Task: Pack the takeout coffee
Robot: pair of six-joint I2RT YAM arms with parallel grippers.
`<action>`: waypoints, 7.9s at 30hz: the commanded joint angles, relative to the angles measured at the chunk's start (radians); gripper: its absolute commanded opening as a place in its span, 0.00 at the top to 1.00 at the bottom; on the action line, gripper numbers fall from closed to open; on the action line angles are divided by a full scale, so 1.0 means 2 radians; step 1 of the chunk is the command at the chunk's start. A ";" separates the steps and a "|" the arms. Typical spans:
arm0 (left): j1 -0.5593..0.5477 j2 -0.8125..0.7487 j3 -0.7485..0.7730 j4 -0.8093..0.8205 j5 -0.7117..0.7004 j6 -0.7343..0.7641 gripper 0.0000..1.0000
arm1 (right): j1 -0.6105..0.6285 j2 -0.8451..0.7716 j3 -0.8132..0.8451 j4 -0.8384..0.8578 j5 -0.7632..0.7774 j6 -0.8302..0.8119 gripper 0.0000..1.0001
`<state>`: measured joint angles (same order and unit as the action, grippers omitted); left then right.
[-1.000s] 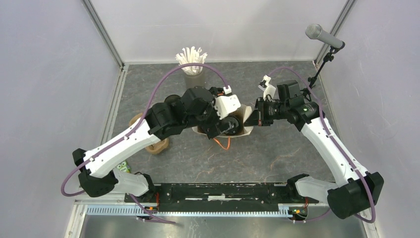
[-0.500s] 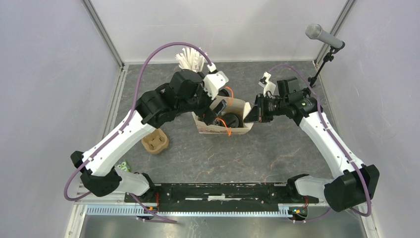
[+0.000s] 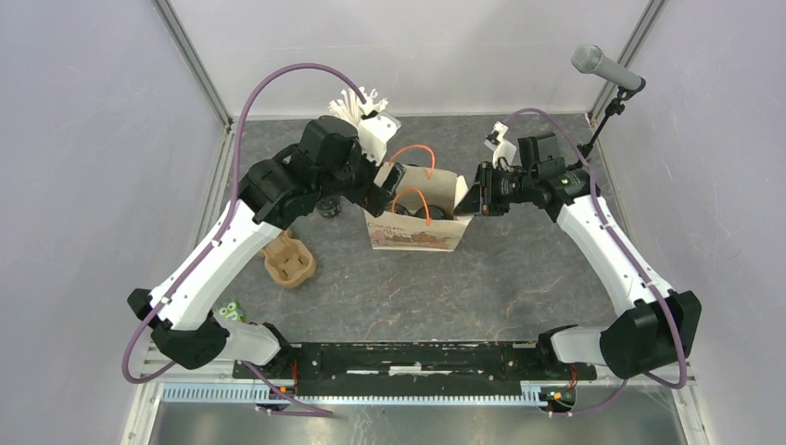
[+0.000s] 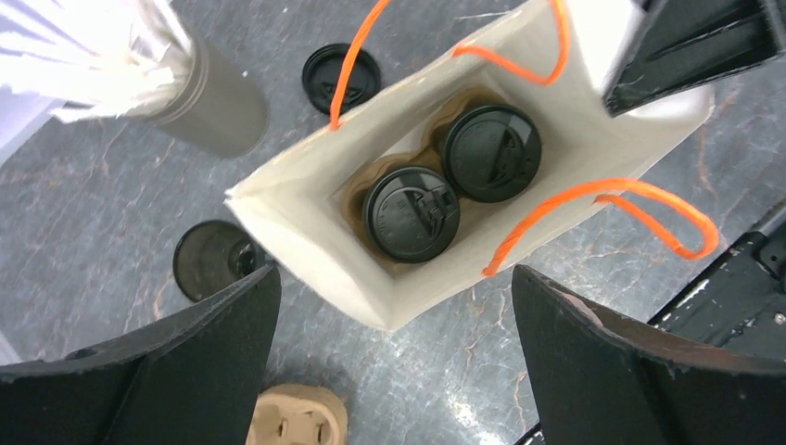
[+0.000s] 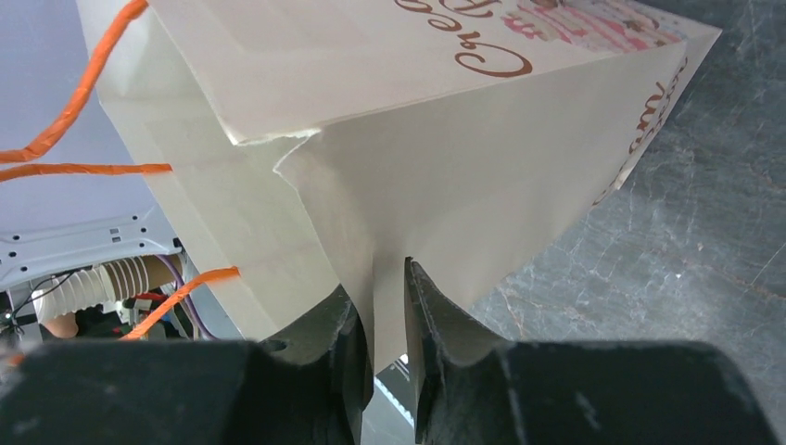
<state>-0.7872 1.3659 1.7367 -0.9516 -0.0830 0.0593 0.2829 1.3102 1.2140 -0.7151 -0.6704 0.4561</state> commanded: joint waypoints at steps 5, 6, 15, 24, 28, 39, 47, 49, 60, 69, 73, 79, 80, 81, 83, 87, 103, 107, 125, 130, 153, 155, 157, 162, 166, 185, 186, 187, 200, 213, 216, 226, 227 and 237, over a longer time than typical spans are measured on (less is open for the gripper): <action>0.023 0.008 0.027 -0.045 -0.047 -0.043 0.00 | -0.008 0.027 0.058 0.023 0.008 0.001 0.74; 0.026 0.008 0.026 -0.046 -0.047 -0.045 0.00 | -0.009 0.029 0.059 0.024 0.008 0.002 0.74; 0.041 0.004 0.025 -0.046 -0.043 -0.052 0.00 | -0.015 0.039 0.088 0.022 0.020 0.004 0.64; 0.046 0.006 0.033 -0.046 -0.046 -0.063 0.00 | -0.019 0.037 0.099 0.033 0.024 0.013 0.57; 0.055 0.010 0.050 -0.047 -0.047 -0.069 0.00 | -0.021 0.037 0.123 0.021 0.031 0.012 0.51; 0.103 0.034 0.128 -0.049 -0.054 -0.093 0.00 | -0.021 0.020 0.213 -0.030 0.056 -0.023 0.15; 0.240 0.071 0.062 0.072 0.024 -0.155 0.08 | -0.020 -0.079 0.141 -0.014 0.107 -0.117 0.02; 0.268 0.096 0.059 0.105 0.058 -0.184 0.17 | -0.019 -0.100 0.124 -0.017 0.132 -0.137 0.02; 0.288 0.203 0.064 0.206 0.075 -0.232 0.32 | -0.020 -0.188 0.045 0.033 0.139 -0.089 0.02; 0.289 0.224 0.025 0.237 0.090 -0.250 0.48 | -0.019 -0.168 0.060 0.019 0.142 -0.097 0.02; 0.289 0.224 0.009 0.249 0.087 -0.246 0.51 | -0.019 -0.164 0.060 0.028 0.136 -0.091 0.02; 0.289 0.243 0.020 0.252 0.079 -0.239 0.52 | -0.019 -0.166 0.059 0.028 0.144 -0.086 0.03; 0.289 0.244 0.020 0.254 0.077 -0.238 0.53 | -0.020 -0.165 0.059 0.025 0.145 -0.086 0.03; 0.290 0.246 0.020 0.256 0.075 -0.236 0.54 | -0.020 -0.166 0.060 0.024 0.147 -0.085 0.03; 0.290 0.250 0.026 0.255 0.074 -0.231 0.58 | -0.019 -0.166 0.061 0.021 0.148 -0.086 0.03; 0.290 0.252 0.037 0.251 0.072 -0.218 0.67 | -0.020 -0.167 0.060 0.016 0.152 -0.087 0.02; 0.290 0.234 0.086 0.202 0.082 -0.192 0.91 | -0.019 -0.163 0.058 0.016 0.155 -0.088 0.03; 0.290 0.228 0.087 0.187 0.084 -0.185 0.83 | -0.020 -0.164 0.054 0.022 0.153 -0.082 0.02; 0.290 0.163 0.085 0.169 0.092 -0.173 0.98 | -0.019 -0.157 0.055 0.025 0.148 -0.076 0.03; 0.290 0.120 0.081 0.146 0.082 -0.178 0.98 | -0.020 -0.155 0.060 0.023 0.152 -0.076 0.03; 0.289 0.006 0.116 0.087 0.076 -0.182 0.98 | -0.020 -0.132 0.089 0.006 0.148 -0.075 0.03; 0.289 0.008 0.122 0.087 0.075 -0.185 0.98 | -0.019 -0.131 0.089 0.008 0.145 -0.074 0.03; 0.290 0.009 0.123 0.087 0.068 -0.182 0.98 | -0.020 -0.132 0.090 0.009 0.146 -0.074 0.03; 0.290 0.020 0.119 0.098 0.048 -0.169 0.98 | -0.019 -0.135 0.082 0.012 0.146 -0.073 0.03; 0.290 0.053 0.134 0.122 0.049 -0.163 0.98 | -0.020 -0.134 0.081 0.015 0.144 -0.073 0.02; 0.289 0.167 0.047 0.313 0.091 -0.153 0.98 | -0.020 -0.134 0.082 -0.004 0.153 -0.081 0.03; 0.289 0.171 0.043 0.311 0.097 -0.156 0.98 | -0.020 -0.135 0.082 -0.005 0.153 -0.082 0.03; 0.289 0.175 0.038 0.310 0.102 -0.159 0.98 | -0.020 -0.136 0.082 -0.006 0.153 -0.082 0.03; 0.289 0.191 0.012 0.300 0.118 -0.158 0.97 | -0.020 -0.143 0.073 -0.010 0.156 -0.081 0.03; 0.289 0.193 0.060 0.262 0.122 -0.139 0.98 | -0.020 -0.149 0.071 -0.013 0.156 -0.081 0.03; 0.288 0.209 0.074 0.259 0.127 -0.141 0.94 | -0.020 -0.150 0.071 -0.016 0.156 -0.080 0.03; 0.285 0.248 0.092 0.263 0.125 -0.130 0.88 | -0.020 -0.158 0.070 -0.022 0.161 -0.078 0.03; 0.285 0.252 0.093 0.265 0.126 -0.129 0.88 | -0.019 -0.159 0.070 -0.023 0.161 -0.078 0.03; 0.279 0.262 0.090 0.280 0.144 -0.129 0.74 | -0.019 -0.159 0.071 -0.027 0.161 -0.078 0.03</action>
<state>-0.2184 1.8988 1.8732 -0.4320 0.1787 -0.2462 0.2462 1.0069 1.3571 -0.7822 -0.3569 0.2993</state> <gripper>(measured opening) 0.231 0.975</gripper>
